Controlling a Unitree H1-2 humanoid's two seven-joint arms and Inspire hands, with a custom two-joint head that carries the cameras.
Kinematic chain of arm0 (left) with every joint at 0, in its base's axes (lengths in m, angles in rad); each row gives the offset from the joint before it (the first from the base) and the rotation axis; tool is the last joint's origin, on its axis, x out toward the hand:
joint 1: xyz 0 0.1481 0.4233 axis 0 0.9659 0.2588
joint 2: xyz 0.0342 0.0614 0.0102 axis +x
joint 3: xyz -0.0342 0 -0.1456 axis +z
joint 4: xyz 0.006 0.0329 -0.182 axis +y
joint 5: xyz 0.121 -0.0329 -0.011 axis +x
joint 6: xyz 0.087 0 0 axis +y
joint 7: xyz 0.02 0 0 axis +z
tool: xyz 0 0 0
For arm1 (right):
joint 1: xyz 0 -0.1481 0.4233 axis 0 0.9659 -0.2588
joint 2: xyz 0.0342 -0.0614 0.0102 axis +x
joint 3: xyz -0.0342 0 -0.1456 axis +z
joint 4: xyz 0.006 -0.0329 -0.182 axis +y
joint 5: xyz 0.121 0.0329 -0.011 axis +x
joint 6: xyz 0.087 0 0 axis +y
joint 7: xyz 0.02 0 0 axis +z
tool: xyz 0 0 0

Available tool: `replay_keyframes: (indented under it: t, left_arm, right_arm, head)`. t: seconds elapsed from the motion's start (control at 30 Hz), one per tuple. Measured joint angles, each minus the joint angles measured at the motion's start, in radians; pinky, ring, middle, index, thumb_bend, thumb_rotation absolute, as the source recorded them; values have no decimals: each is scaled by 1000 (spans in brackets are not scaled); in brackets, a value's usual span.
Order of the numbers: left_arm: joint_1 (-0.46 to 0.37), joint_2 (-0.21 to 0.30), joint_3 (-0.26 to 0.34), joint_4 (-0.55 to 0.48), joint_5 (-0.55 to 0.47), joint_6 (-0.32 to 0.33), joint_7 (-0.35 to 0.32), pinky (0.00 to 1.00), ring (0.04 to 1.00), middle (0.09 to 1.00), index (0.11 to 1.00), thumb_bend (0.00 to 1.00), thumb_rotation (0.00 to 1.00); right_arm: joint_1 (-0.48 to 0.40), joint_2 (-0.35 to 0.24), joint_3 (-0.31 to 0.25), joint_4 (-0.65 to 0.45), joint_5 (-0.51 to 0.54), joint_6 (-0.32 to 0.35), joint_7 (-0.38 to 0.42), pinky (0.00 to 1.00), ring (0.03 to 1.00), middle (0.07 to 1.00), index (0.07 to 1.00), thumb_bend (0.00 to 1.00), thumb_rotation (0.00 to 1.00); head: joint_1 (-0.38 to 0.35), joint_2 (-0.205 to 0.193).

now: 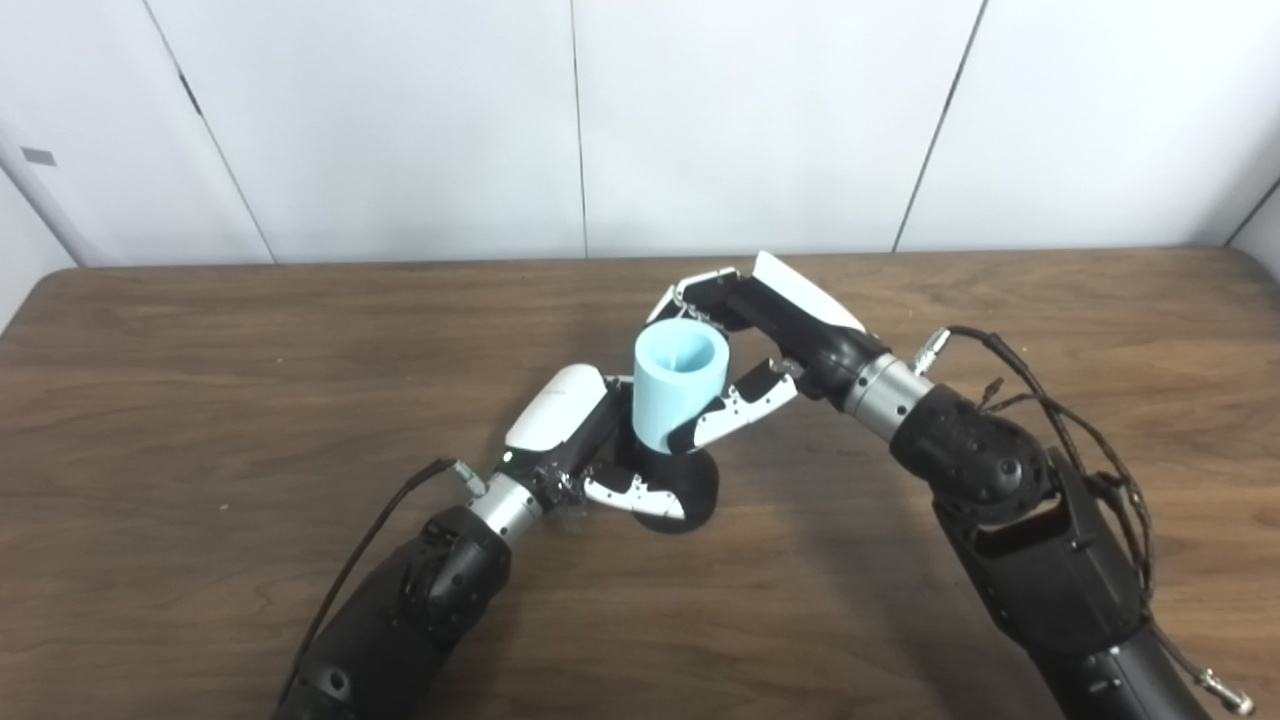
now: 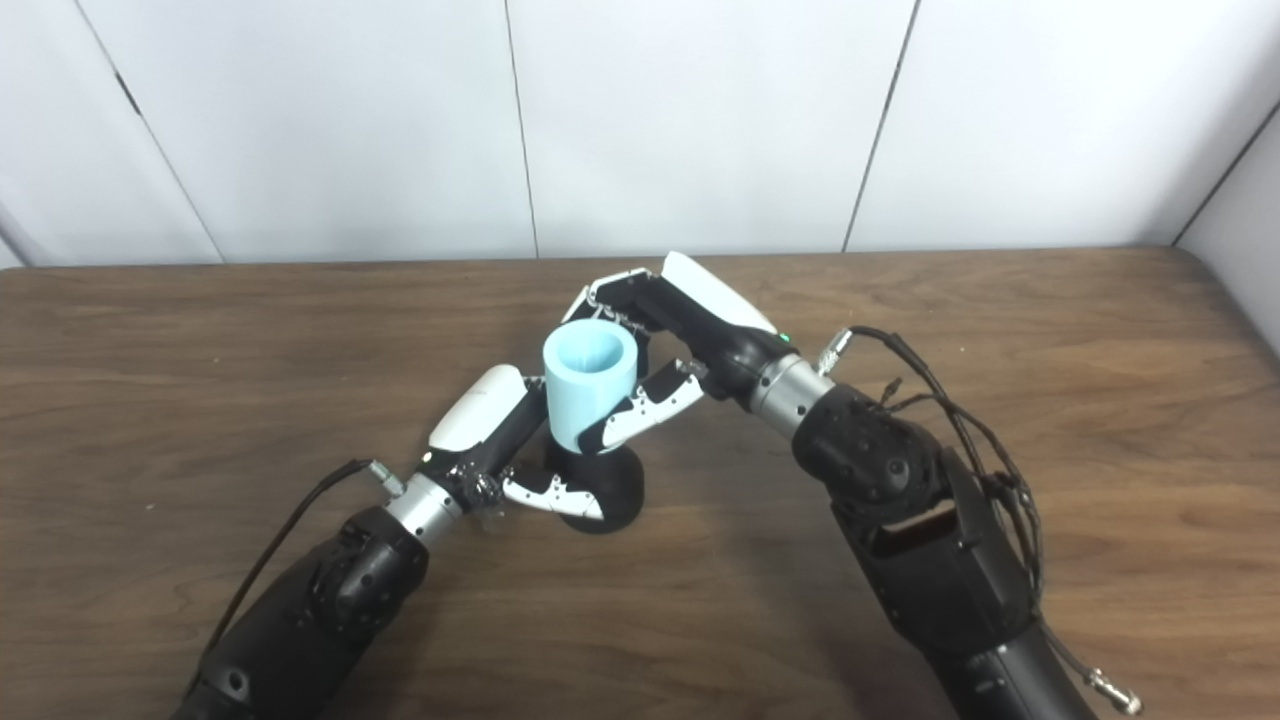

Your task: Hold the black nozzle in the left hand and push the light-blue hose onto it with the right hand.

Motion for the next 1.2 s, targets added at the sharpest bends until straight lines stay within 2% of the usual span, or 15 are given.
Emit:
replay_keyframes:
  t: [0.27,0.43,0.73,1.2]
  left_arm:
    - [0,0,-2,-3,0,5,-1,381,427,491,512,504,0]
    - [1,-1,-3,-6,0,7,-2,383,429,492,511,504,0]
    - [3,-1,-6,-9,0,9,-5,382,428,494,510,504,0]
    - [5,0,-7,-9,1,13,-5,380,427,490,513,504,0]
  right_arm:
    - [6,-13,0,4,2,-20,8,301,382,464,547,511,0]
    - [32,-19,2,19,2,-74,-15,291,375,461,553,509,0]
    - [73,-20,20,24,2,-79,-68,291,368,459,553,509,0]
    - [74,-15,50,70,9,-86,-101,318,383,466,542,512,0]
  head:
    - [0,0]
    - [3,3]
    - [6,9]
    - [9,9]
